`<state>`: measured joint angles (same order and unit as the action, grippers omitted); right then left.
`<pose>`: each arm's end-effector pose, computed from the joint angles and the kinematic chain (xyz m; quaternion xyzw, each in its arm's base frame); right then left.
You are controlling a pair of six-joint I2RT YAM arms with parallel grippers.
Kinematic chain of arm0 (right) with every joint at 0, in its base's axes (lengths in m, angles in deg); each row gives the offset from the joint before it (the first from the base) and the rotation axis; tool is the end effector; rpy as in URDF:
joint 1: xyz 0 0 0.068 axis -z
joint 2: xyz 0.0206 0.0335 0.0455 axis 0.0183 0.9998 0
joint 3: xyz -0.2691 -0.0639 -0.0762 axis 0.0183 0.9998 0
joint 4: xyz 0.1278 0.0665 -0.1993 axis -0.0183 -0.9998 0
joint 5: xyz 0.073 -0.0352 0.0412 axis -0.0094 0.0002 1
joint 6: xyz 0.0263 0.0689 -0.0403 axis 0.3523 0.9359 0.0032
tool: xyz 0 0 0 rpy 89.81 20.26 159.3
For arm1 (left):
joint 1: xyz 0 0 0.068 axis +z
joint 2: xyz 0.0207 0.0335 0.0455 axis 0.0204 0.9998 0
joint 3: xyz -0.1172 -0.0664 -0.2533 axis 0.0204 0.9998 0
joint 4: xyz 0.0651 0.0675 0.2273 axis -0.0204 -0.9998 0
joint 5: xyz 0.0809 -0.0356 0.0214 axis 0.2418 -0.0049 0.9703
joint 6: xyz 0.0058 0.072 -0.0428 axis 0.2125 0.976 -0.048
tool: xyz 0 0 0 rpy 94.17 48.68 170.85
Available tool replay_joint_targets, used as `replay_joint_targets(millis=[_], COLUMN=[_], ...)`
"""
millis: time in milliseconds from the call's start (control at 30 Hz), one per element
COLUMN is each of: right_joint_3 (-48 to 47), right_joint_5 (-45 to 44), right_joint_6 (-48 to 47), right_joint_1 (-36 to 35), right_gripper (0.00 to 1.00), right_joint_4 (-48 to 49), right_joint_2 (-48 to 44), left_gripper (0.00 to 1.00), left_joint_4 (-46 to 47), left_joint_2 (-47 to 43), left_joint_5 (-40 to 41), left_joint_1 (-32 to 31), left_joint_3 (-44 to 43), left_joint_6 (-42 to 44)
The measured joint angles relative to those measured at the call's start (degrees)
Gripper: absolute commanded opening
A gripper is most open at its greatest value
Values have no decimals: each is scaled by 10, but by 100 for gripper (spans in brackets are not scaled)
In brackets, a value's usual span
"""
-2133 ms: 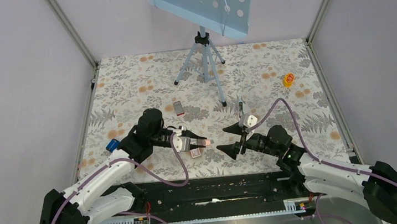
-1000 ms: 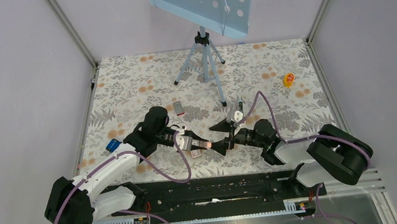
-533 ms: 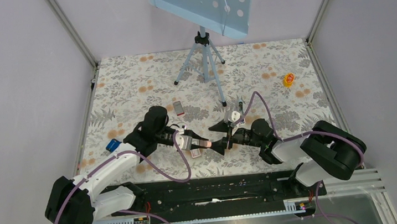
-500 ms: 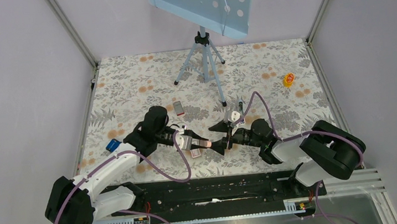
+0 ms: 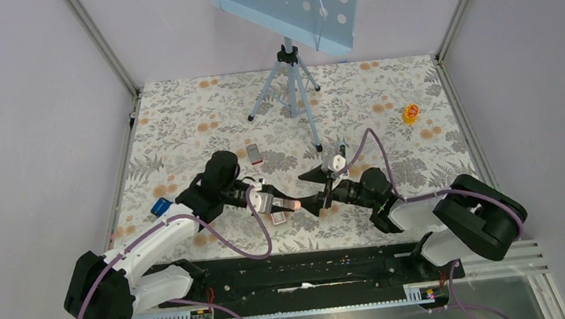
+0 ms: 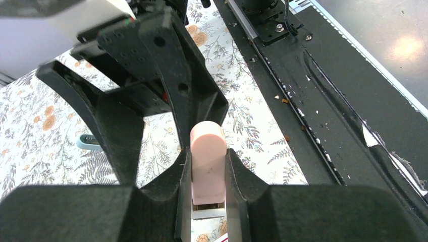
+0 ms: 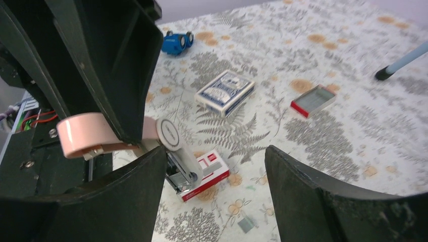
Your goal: Unload the staples from the stapler
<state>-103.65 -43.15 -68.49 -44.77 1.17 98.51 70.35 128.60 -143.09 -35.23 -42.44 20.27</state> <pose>0.1694 0.2087 0.2192 -0.3955 0.5390 0.4253 0.6101 0.1353 -0.1822 0.2612 0.6890 0.3634 -0.4176 0.4678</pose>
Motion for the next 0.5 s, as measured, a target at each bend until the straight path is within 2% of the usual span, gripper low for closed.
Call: replay_joint_targets(millis=[267,500], right_joint_3=[0,0], right_joint_5=[-23,9], right_joint_6=[-24,-32], right_joint_1=[12,14], right_gripper=[77,77], right_joint_4=[-24,-37], right_joint_2=[-44,-40], left_gripper=[0,0], left_joint_4=[-1,-1], left_joint_2=[0,0], left_joint_5=[-1,-3], left_joint_1=[0,0], left_joint_3=[0,0], left_joint_6=[2,2])
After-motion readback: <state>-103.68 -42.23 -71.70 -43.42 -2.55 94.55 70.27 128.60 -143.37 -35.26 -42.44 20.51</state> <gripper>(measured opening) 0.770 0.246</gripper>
